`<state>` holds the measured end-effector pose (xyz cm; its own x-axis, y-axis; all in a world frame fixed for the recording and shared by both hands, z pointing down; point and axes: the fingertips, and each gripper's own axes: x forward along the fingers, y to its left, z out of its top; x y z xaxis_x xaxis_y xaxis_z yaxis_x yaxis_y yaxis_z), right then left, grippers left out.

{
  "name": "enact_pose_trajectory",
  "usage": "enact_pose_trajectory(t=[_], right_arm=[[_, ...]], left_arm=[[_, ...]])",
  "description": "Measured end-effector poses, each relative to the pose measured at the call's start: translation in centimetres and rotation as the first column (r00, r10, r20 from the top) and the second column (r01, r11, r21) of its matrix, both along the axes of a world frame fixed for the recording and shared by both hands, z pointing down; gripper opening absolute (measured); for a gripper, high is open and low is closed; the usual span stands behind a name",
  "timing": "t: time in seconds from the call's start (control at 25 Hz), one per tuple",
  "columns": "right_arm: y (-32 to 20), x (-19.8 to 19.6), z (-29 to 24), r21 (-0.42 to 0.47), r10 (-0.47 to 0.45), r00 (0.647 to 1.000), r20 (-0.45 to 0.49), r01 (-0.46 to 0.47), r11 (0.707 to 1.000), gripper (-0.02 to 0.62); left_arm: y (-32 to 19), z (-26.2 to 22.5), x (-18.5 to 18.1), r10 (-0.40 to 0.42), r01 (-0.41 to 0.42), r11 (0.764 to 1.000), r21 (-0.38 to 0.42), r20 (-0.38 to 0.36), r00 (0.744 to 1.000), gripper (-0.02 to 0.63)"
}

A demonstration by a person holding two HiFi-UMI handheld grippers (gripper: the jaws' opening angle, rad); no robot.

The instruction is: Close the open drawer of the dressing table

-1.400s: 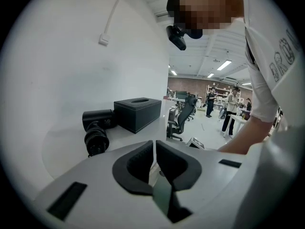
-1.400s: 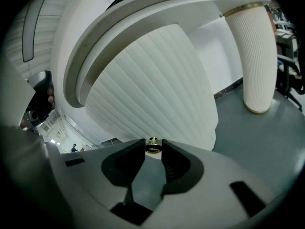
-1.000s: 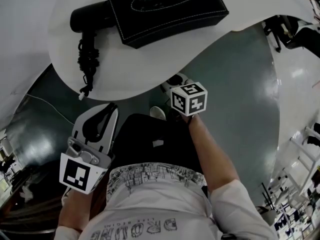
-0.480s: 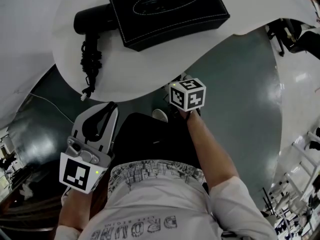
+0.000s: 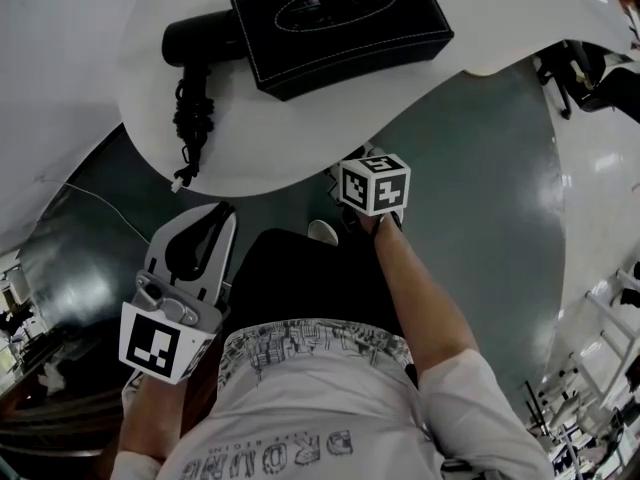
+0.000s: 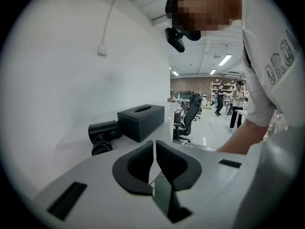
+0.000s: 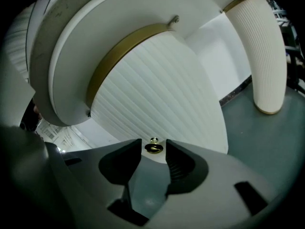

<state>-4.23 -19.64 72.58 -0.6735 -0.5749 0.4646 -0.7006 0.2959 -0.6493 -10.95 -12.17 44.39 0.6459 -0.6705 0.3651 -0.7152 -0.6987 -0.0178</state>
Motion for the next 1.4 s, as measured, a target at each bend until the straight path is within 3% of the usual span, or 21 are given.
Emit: enact_pose_trajectory(t=[0.28,0.68,1.04,1.4], right_arm=[[3.1,1.5,-2.4,-0.026,-0.033,0.998,-0.048,0.032,0.999,0.184],[7.4,3.3,-12.3,0.011,-0.049,0.994,-0.095,0.051,0.999,0.186],[8.8,3.4,-23.4,0.135,-0.059,0.993,-0.105,0.073,0.988,0.183],[7.7,1.8,-34.4,0.289,-0.096,0.990,-0.104,0.123,0.949,0.166]], left_arm=[[0.7,-3.4,0.3,0.003,-0.003,1.000,0.013,-0.027,1.000,0.037],[2.6,-11.0,0.4,0.014,-0.010,0.998,0.056,-0.080,0.997,0.037],[3.5,-17.0,-0.5,-0.005,0.025,0.991,0.134,-0.148,0.989,0.037],[3.5,-21.0,-2.2,-0.051,0.087,0.980,0.181,-0.192,0.980,0.038]])
